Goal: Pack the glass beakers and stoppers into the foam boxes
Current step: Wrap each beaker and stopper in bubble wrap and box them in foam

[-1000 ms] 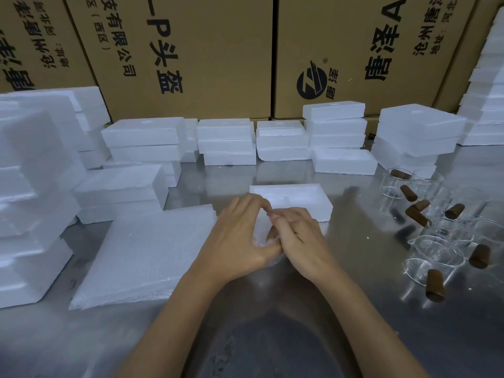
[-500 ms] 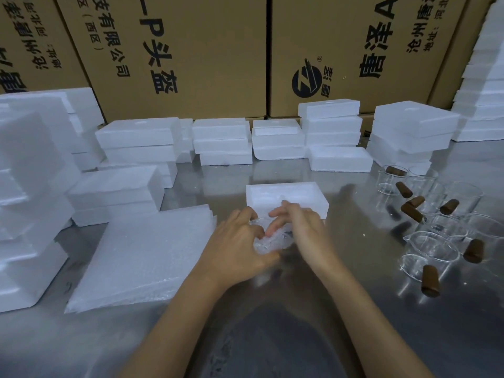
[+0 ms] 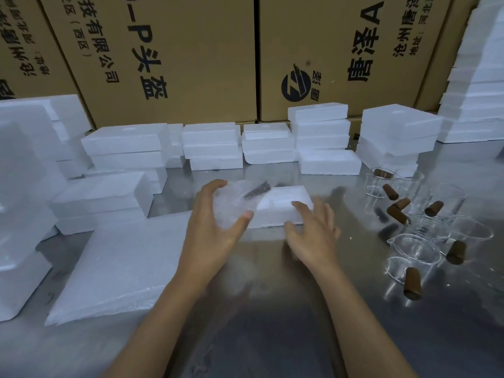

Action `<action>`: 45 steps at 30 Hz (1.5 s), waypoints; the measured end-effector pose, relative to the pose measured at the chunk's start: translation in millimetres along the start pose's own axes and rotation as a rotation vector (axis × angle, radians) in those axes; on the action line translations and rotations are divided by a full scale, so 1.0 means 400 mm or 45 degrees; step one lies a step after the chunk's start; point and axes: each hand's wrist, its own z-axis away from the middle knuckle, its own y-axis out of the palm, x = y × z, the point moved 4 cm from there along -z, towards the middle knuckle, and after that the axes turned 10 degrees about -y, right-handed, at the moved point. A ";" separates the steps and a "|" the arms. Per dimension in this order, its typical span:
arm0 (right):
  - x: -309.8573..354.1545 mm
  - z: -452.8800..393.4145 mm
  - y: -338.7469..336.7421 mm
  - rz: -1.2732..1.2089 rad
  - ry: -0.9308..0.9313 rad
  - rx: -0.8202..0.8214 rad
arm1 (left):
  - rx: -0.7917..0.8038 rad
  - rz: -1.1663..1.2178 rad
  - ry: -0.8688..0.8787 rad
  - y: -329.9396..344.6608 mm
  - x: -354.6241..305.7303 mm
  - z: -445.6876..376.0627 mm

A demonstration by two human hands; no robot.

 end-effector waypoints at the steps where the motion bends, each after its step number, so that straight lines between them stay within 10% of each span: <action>1: -0.002 -0.004 0.010 0.002 -0.002 0.022 | -0.024 0.008 0.001 0.005 -0.001 -0.005; 28: 0.015 -0.004 -0.020 -0.244 0.101 -0.066 | 0.415 -0.799 -0.091 0.163 0.053 -0.101; 39: 0.000 -0.005 -0.016 -0.572 0.239 -0.218 | 0.272 -0.424 -0.089 0.106 -0.004 -0.216; 45: 0.005 -0.023 0.013 -0.784 0.173 -0.228 | 0.180 -0.809 -0.148 0.081 0.029 -0.480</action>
